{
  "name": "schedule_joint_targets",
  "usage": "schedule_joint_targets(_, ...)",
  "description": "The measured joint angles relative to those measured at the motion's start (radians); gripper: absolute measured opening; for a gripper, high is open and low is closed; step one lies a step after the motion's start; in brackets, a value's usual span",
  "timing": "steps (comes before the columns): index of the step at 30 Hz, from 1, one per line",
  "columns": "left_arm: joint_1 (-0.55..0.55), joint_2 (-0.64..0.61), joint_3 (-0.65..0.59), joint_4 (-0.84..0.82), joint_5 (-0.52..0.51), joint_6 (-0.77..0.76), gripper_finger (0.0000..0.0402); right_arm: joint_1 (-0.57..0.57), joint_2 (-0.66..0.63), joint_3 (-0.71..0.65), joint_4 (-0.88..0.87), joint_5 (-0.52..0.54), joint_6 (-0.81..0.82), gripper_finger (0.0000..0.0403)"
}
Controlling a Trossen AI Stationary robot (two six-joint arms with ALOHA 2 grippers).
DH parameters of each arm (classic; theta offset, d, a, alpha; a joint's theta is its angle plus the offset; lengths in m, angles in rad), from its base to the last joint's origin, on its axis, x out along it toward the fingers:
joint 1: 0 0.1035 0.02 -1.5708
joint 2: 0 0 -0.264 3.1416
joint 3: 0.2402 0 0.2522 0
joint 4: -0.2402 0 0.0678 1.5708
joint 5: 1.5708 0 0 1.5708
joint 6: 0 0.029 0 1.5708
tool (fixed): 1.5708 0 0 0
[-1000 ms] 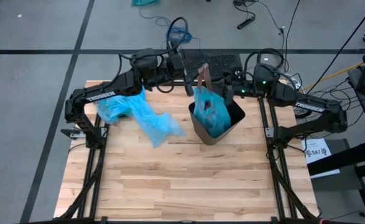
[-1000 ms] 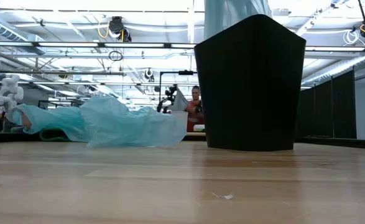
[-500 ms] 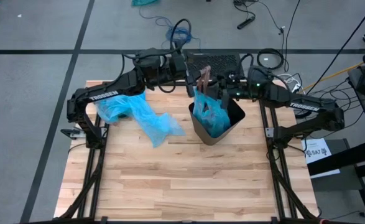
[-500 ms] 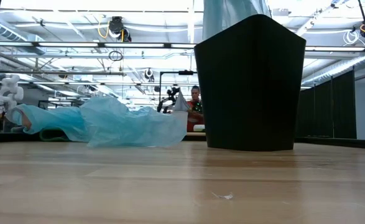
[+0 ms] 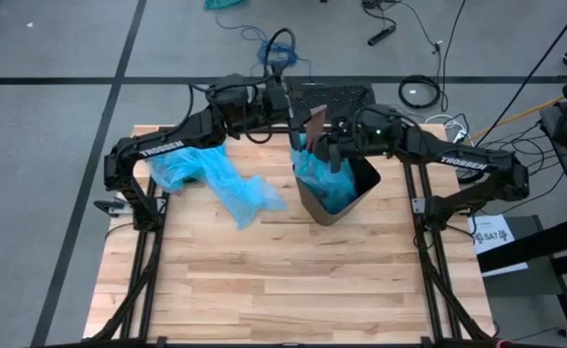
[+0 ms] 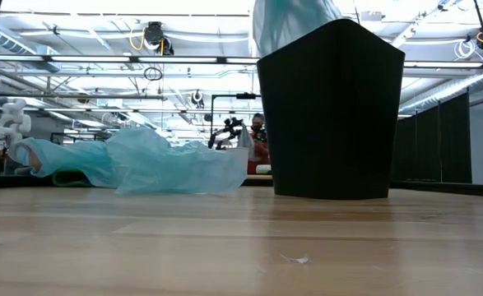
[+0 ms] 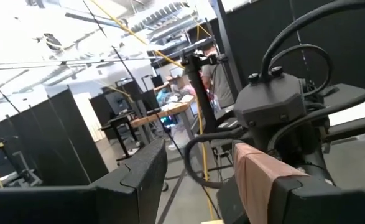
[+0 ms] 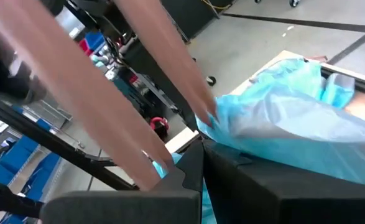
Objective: Place trash/remove bag and relplace
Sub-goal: Remove the blue trash bag from the trash bin
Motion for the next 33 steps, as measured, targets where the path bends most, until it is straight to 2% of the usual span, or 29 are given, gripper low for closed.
schedule_joint_targets(6, 0.033, -0.011, 0.002, -0.012, 0.000, -0.031, 0.0185, 0.000, 0.002, -0.001, -0.019, 0.011, 0.010, 0.0000)
schedule_joint_targets(10, 0.053, -0.029, 0.003, -0.050, -0.001, -0.054, 0.0185, 0.000, -0.009, -0.004, 0.048, 0.024, 0.012, 0.0000)
schedule_joint_targets(15, 0.064, -0.034, 0.008, -0.088, -0.013, -0.059, 0.0185, -0.006, -0.072, -0.012, 0.083, 0.029, 0.000, 0.0000)
schedule_joint_targets(19, 0.066, -0.046, 0.010, -0.089, -0.013, -0.060, 0.0185, -0.020, -0.131, -0.010, 0.082, 0.079, -0.010, 0.0000)
schedule_joint_targets(24, 0.066, -0.051, 0.010, -0.094, -0.001, -0.060, 0.0185, -0.034, -0.173, -0.010, 0.082, 0.075, -0.017, 0.0002)
schedule_joint_targets(28, 0.067, -0.049, 0.009, -0.105, 0.000, -0.059, 0.0185, -0.035, -0.195, -0.008, 0.029, 0.072, -0.019, 0.0029)
schedule_joint_targets(33, 0.065, -0.047, 0.007, -0.109, -0.034, -0.057, 0.0185, -0.037, -0.204, -0.008, -0.023, 0.029, -0.042, 0.0097)
